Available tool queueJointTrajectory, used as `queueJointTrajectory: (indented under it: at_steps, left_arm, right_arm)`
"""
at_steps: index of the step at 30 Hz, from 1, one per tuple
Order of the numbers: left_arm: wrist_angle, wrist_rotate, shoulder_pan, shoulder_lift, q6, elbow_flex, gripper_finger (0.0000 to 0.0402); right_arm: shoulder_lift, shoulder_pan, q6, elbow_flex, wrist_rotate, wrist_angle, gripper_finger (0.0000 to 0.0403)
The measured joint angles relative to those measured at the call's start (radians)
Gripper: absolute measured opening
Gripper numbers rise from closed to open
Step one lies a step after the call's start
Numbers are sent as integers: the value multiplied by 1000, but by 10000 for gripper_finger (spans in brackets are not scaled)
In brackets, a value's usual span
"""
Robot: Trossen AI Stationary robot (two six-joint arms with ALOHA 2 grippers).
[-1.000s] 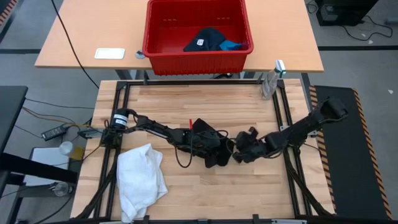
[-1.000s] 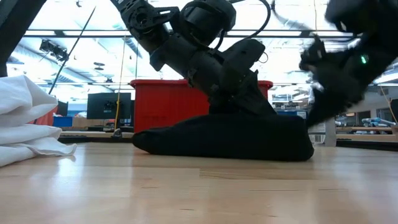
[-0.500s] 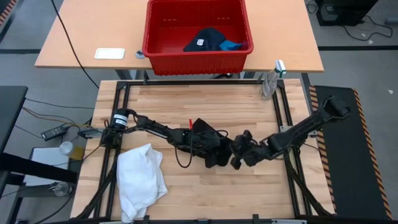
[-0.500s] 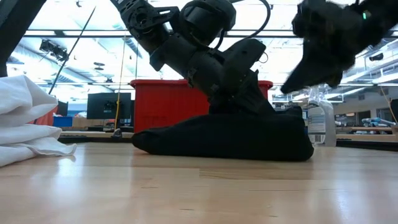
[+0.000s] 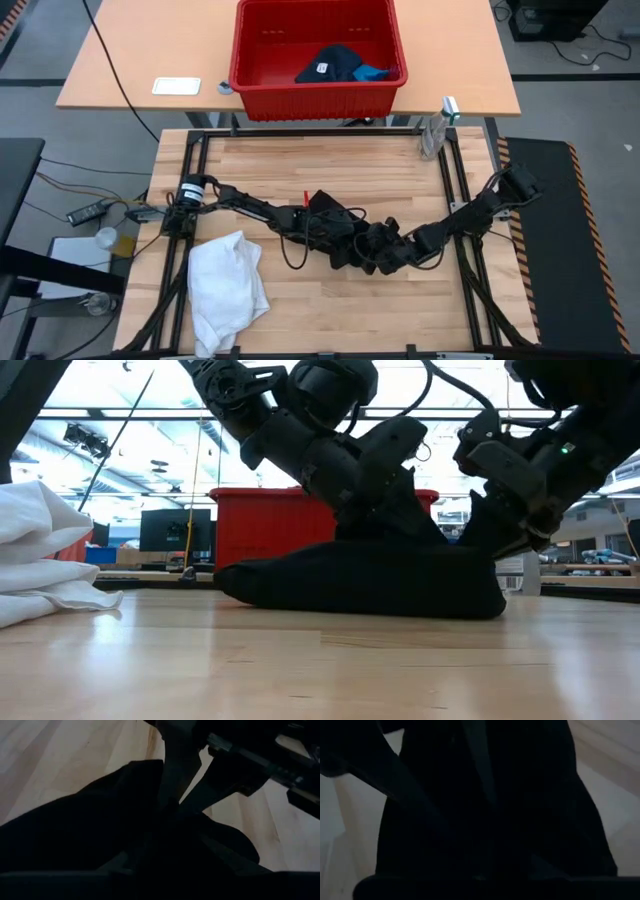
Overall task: Fold Laundry from Bin
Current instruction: Fold the black shirt
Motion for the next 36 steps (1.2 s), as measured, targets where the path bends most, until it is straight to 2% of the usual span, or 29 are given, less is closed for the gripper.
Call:
queueJointTrajectory:
  at_steps: [5, 11, 15, 22, 28, 30, 33, 36]
  left_arm:
    - [-88, 1, 0, -55, 14, 0, 141]
    - [-287, 15, 14, -195, 254, 0, 141]
    - [-380, 132, 64, -232, 449, 0, 141]
    - [-410, 333, 168, -157, 552, 1, 155]
    - [-514, 345, 209, -105, 690, -1, 229]
    - [-557, 314, 223, -107, 713, -1, 249]
    - [-643, 261, 249, -125, 729, 1, 260]
    - [-746, 261, 280, -146, 701, -3, 255]
  right_arm:
    - [5, -2, 3, 1, -27, -22, 38]
    - [5, -2, -7, 1, -28, -18, 38]
    - [5, -2, -17, 1, -30, -12, 38]
    - [6, -4, -18, 1, -32, -6, 38]
    - [6, -15, -22, 0, -38, 5, 38]
    - [6, -18, -23, 0, -37, 7, 38]
    - [6, -19, -28, 0, -37, 7, 38]
    - [6, -19, -49, -1, -65, -12, 38]
